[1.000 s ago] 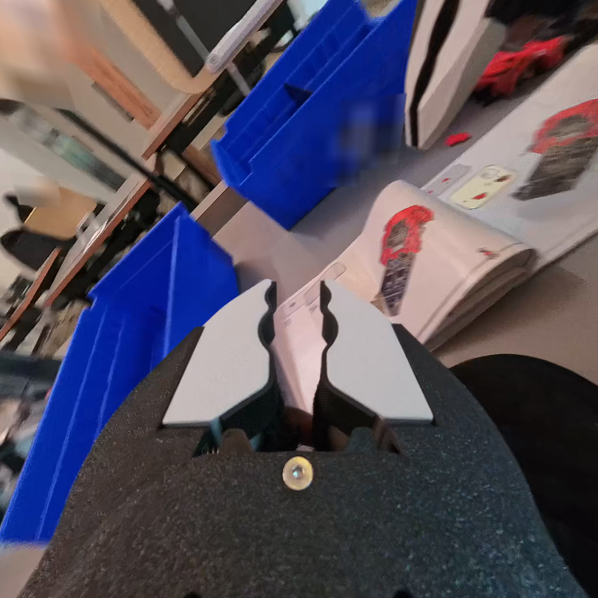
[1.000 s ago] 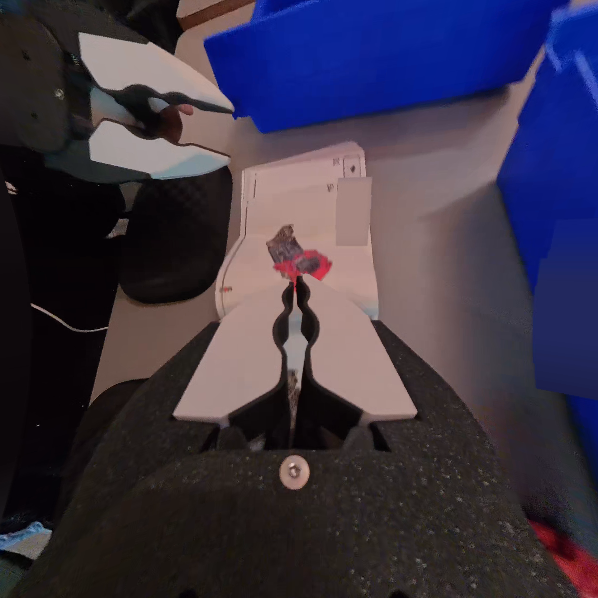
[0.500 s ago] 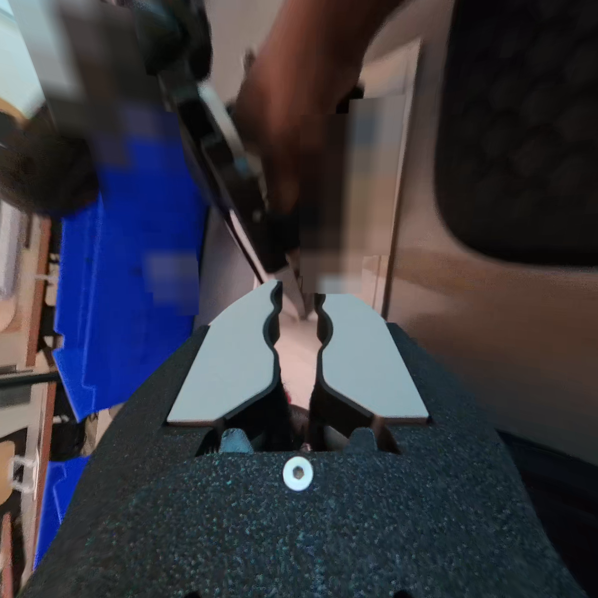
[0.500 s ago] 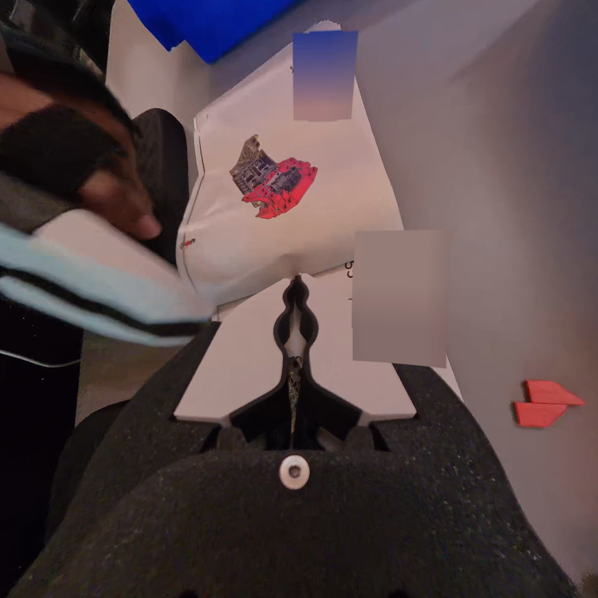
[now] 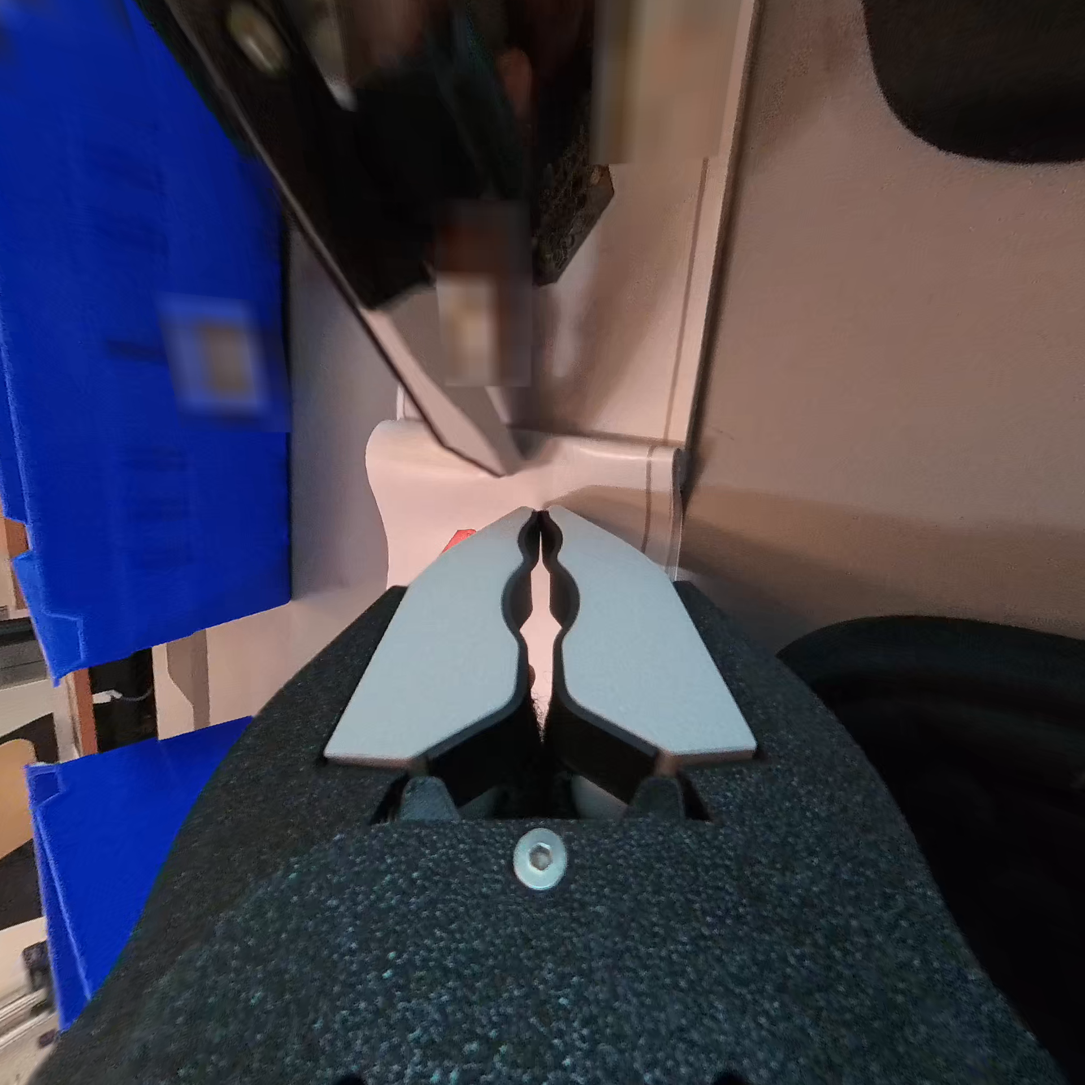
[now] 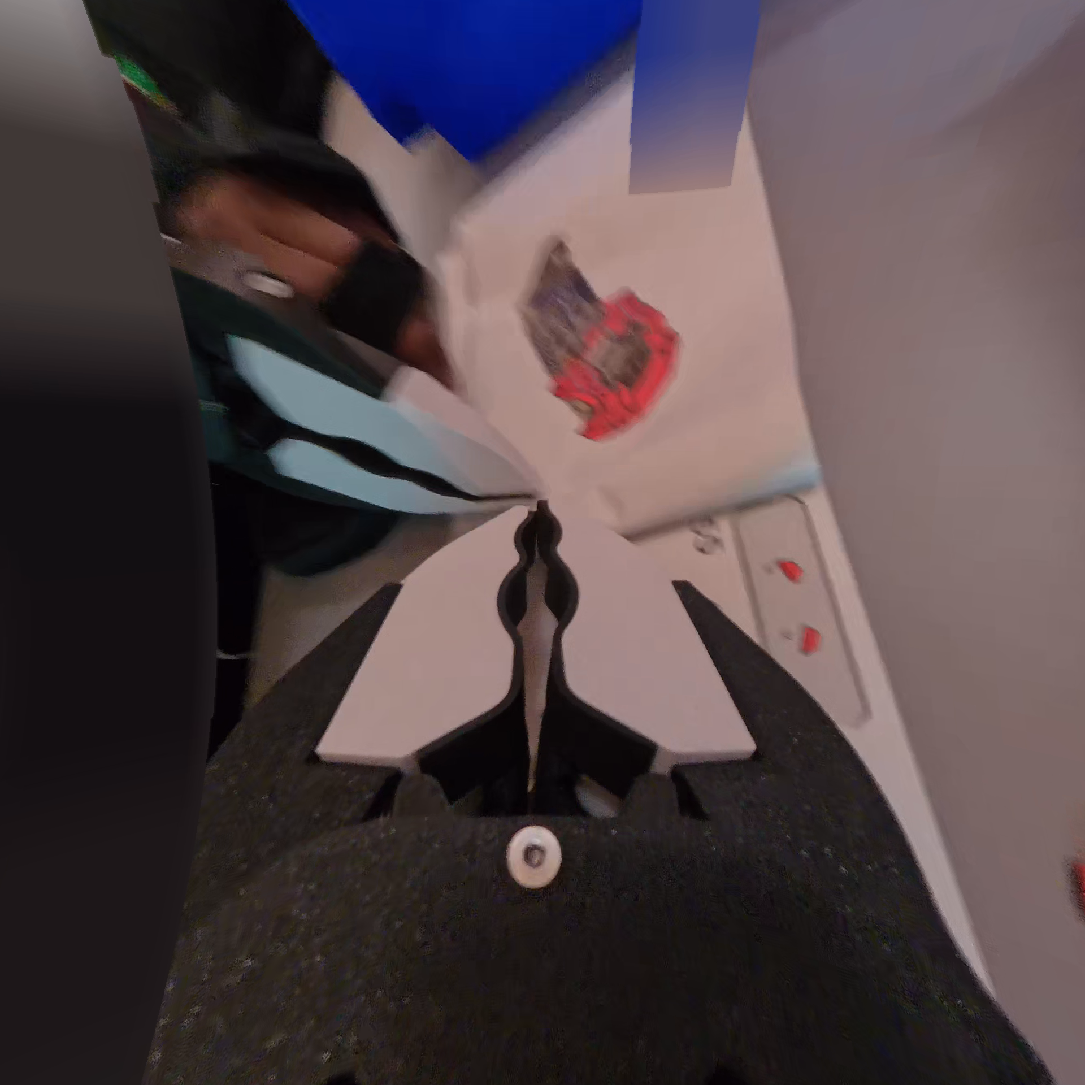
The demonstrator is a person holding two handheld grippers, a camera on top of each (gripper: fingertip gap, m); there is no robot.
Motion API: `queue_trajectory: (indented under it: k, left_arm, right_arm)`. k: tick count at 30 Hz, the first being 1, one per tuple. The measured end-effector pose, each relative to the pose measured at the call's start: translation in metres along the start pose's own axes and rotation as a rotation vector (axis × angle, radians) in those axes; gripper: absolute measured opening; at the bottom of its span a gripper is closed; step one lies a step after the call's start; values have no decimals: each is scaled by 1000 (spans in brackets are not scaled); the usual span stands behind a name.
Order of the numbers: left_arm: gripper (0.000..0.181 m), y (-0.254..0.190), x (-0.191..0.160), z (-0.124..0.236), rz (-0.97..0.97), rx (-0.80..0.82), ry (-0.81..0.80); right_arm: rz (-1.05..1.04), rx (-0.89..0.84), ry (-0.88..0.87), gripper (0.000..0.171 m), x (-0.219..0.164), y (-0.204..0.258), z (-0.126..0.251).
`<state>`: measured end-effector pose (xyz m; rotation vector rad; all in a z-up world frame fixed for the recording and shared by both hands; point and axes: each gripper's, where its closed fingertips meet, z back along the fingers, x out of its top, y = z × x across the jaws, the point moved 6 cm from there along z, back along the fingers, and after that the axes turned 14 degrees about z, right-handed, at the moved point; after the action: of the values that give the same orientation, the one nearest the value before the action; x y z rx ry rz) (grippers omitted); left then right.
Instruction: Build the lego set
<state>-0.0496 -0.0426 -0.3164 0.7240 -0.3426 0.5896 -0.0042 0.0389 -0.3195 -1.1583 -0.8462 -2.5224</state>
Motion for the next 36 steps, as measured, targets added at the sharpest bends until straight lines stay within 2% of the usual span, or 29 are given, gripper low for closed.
queue_trajectory:
  k: [5,8,9,11,14,19,26,31,32,33,34,35,36]
  left_arm:
    - [2,2,5,6,-31,27,6]
    - [3,2,35,17,-54,32,-218]
    - [1,-1,38,14,-58,3,-220]
    - [0,-4,23,-2,-55,-53,-52]
    - [0,-4,17,-1,53,-113,-50]
    - [0,-5,15,-1,71,-102,-57]
    - [0,-7,13,-1,93,-63,-83]
    - [0,-5,11,-2,185,-107,-139]
    - [0,-3,10,-1,216,-134,-149]
    - [0,1,9,3,241,-150,-149]
    - [0,8,9,11,272,-133,-177]
    - [19,18,12,23,318,-114,-239]
    - [20,29,14,38,371,-120,-302]
  right_arm:
    - [-121,43,-28,0,-1,-10,2]
    - [-123,71,-19,0,-1,-9,0]
    - [-129,82,-19,0,-1,-9,0]
    - [-149,86,-11,0,-2,-10,0]
    - [-150,78,-6,0,-2,-11,1]
    - [-128,-162,-26,0,8,-38,12]
    - [-24,-402,-34,0,16,-51,9]
    - [93,-463,-17,0,18,-47,7]
    - [97,-451,-40,1,19,-46,9]
    - [97,-441,-56,17,20,-45,10]
    - [101,-425,-61,25,20,-44,10]
    - [113,-410,-65,28,20,-42,9]
    - [131,-403,-69,32,21,-41,9]
